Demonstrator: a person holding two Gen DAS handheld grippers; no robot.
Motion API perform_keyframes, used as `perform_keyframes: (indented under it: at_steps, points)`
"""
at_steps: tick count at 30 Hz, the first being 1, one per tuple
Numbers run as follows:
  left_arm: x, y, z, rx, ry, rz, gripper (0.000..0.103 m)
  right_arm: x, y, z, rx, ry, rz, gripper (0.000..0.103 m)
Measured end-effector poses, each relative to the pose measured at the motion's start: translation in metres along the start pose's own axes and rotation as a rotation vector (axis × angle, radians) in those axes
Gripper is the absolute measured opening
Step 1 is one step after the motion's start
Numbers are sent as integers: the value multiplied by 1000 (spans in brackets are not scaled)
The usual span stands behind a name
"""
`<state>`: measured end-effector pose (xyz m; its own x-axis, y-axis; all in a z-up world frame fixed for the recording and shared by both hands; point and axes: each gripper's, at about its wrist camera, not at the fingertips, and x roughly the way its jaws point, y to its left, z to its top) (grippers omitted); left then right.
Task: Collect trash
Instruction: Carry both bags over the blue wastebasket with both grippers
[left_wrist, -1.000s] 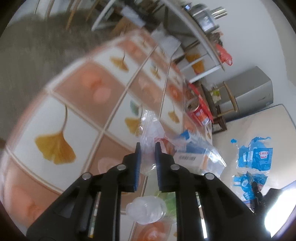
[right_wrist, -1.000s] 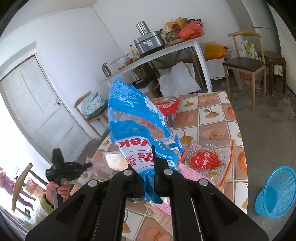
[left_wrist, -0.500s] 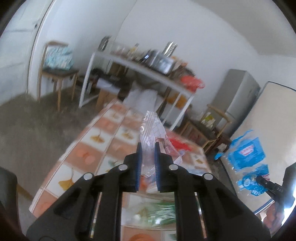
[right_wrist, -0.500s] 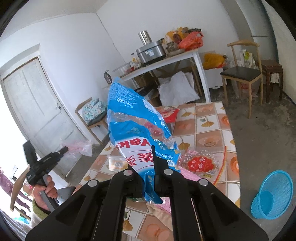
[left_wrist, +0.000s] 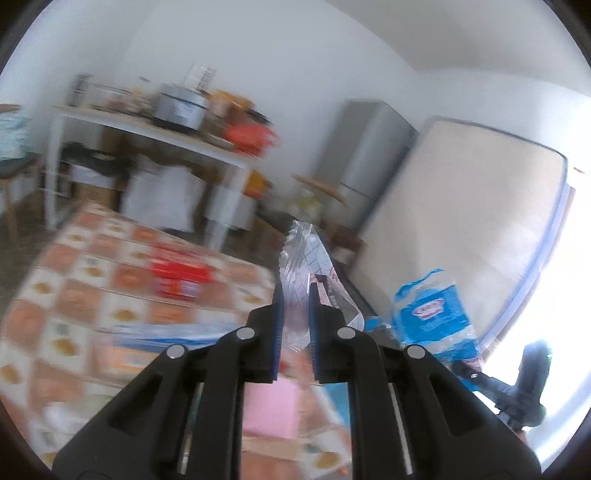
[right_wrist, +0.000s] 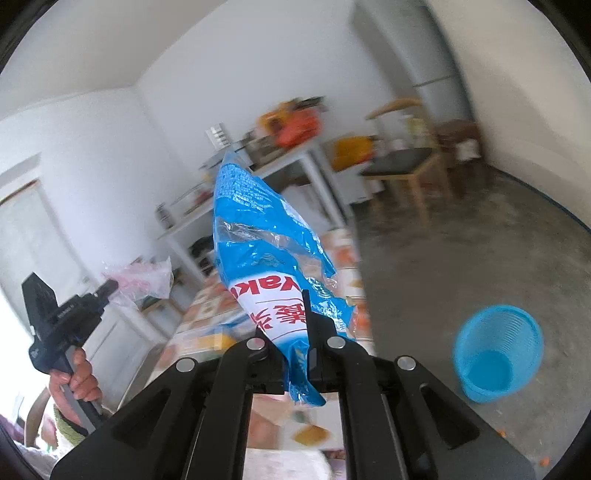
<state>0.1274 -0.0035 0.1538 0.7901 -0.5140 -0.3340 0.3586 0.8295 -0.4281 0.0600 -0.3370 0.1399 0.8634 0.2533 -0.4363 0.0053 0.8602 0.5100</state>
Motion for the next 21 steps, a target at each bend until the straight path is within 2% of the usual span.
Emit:
perform_keyframes:
  at_steps: [2, 6, 8, 13, 17, 21]
  points:
    - [41, -25, -5, 8, 86, -83, 11, -12, -27, -4, 49, -15, -51, 5]
    - [119, -67, -22, 12, 256, -189, 11, -22, -80, -16, 163, -19, -126, 5]
    - [165, -91, -37, 30, 353, -218, 11, -17, -111, -23, 230, -3, -156, 5]
    - [269, -136, -84, 71, 570, -207, 11, 11, -179, -43, 391, 65, -213, 5]
    - [339, -163, -133, 145, 682, -141, 11, 44, -233, -64, 511, 147, -267, 5]
    - [394, -183, -171, 204, 764, -99, 11, 78, -269, -77, 602, 201, -310, 5]
